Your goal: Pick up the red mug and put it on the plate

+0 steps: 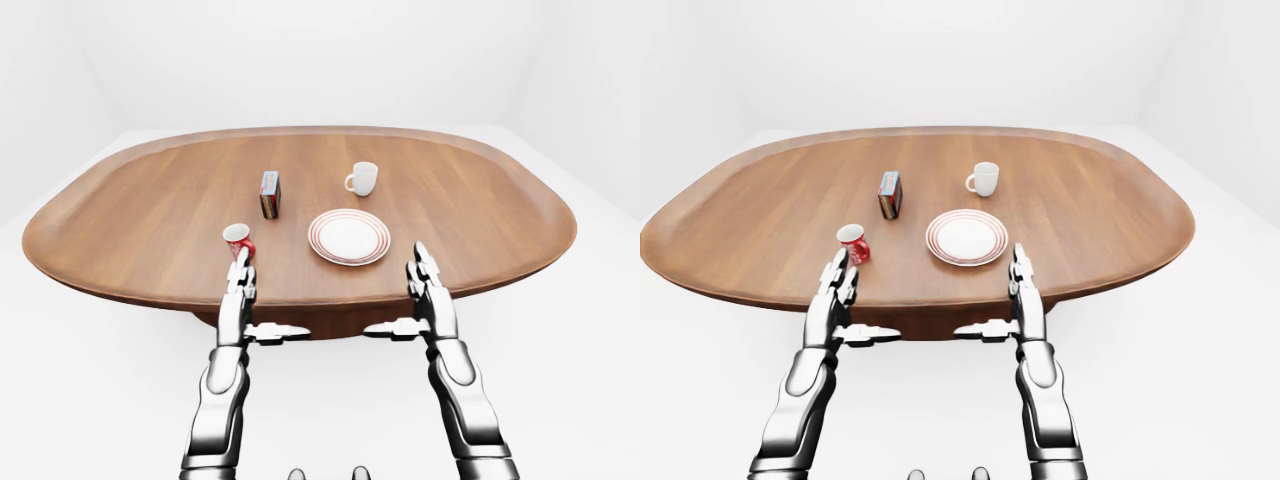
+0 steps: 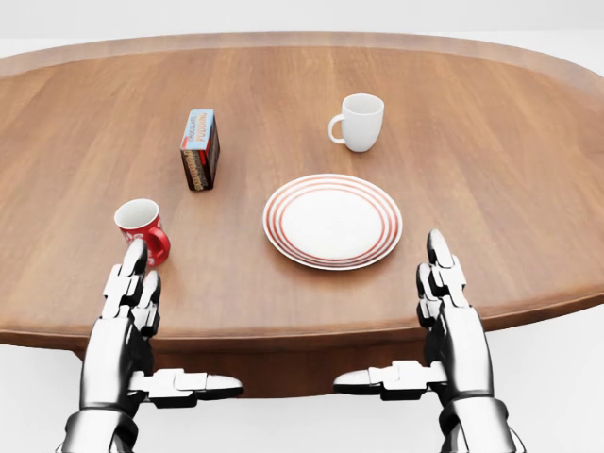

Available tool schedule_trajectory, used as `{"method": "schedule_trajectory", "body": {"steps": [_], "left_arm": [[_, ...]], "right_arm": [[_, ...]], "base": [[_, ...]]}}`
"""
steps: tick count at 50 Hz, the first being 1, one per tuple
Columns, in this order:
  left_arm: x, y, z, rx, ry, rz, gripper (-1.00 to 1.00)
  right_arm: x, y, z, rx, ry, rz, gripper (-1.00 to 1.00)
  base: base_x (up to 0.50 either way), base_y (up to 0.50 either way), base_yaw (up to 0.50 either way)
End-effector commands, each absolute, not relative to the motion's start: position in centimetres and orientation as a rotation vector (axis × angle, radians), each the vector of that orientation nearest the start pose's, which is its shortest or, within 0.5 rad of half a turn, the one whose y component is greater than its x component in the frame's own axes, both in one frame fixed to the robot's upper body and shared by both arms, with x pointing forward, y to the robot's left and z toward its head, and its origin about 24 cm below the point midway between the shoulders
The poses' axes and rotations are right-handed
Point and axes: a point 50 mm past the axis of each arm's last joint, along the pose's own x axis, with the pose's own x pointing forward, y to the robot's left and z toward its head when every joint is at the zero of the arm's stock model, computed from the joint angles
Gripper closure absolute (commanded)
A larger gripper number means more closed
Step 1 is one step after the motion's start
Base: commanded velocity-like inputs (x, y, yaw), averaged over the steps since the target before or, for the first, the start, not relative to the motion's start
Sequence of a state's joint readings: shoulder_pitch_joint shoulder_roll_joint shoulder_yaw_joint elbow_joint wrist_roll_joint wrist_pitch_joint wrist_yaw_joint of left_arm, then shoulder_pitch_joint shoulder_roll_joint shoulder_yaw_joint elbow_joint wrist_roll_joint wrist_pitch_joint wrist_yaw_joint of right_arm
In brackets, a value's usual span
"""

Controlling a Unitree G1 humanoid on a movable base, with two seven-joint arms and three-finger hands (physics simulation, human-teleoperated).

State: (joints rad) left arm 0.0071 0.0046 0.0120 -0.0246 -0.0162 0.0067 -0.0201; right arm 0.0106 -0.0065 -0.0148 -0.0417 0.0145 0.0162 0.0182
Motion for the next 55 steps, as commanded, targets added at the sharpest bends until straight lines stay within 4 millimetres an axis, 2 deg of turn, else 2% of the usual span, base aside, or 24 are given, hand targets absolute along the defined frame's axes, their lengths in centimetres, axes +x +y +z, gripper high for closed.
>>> {"method": "schedule_trajectory", "body": {"steps": [1, 7, 10, 11, 12, 15, 16, 17, 18, 23, 31, 41, 55], "left_arm": [[25.3, 15.7, 5.4, -0.035, -0.045, -0.013, -0.98], [25.8, 15.8, 6.0, -0.046, -0.055, -0.003, -0.98], [25.9, 15.8, 7.3, -0.06, -0.083, -0.002, -0.98], [25.9, 15.9, 10.0, -0.093, -0.199, -0.001, -0.98], [25.7, 16.0, 11.8, -0.115, -0.277, 0.004, -0.98], [24.6, 17.1, 19.6, -0.245, -0.619, 0.044, -0.98], [24.2, 17.4, 21.2, -0.281, -0.692, 0.048, -0.98], [23.7, 17.8, 23.7, -0.306, -0.801, 0.049, -0.98], [23.9, 17.9, 24.2, -0.297, -0.812, 0.051, -0.98], [24.7, 18.4, 25.4, -0.326, -0.833, 0.065, -0.98], [25.0, 18.6, 25.4, -0.347, -0.818, 0.081, -0.98], [25.2, 18.6, 25.0, -0.345, -0.798, 0.085, -0.98], [25.4, 18.7, 25.0, -0.341, -0.796, 0.091, -0.98]], "right_arm": [[24.8, -16.0, 5.9, 0.019, -0.052, 0.013, -1.0], [25.1, -16.2, 6.7, 0.013, -0.06, 0.016, -1.0], [25.1, -16.3, 8.4, 0.006, -0.131, 0.013, -1.0], [24.9, -16.4, 10.5, 0.012, -0.221, 0.008, -1.0], [24.8, -16.5, 11.8, 0.02, -0.277, 0.005, -1.0], [23.4, -16.4, 17.9, 0.064, -0.559, 0.027, -1.0], [22.9, -16.4, 19.4, 0.088, -0.63, 0.031, -1.0], [22.2, -16.4, 21.3, 0.086, -0.727, 0.04, -1.0], [21.9, -16.4, 22.0, 0.078, -0.76, 0.05, -1.0], [21.5, -16.7, 23.5, 0.076, -0.836, 0.026, -1.0], [21.1, -17.0, 24.8, 0.072, -0.899, 0.014, -1.0], [21.0, -17.1, 24.4, 0.057, -0.884, 0.016, -1.0], [21.1, -17.0, 24.0, 0.048, -0.862, 0.026, -1.0]], "base": [[0.0, 0.0, 0.0], [0.0, 0.0, 0.0], [0.0, 0.0, 0.0], [0.0, 0.0, 0.0], [0.0, 0.0, 0.0], [0.0, 0.0, 0.0], [0.0, 0.0, 0.0], [0.0, 0.0, 0.0], [0.0, 0.0, 0.0], [0.0, 0.0, 0.0], [0.0, 0.0, 0.0], [0.0, 0.02, 0.0], [0.0, 0.49, 0.0]]}}
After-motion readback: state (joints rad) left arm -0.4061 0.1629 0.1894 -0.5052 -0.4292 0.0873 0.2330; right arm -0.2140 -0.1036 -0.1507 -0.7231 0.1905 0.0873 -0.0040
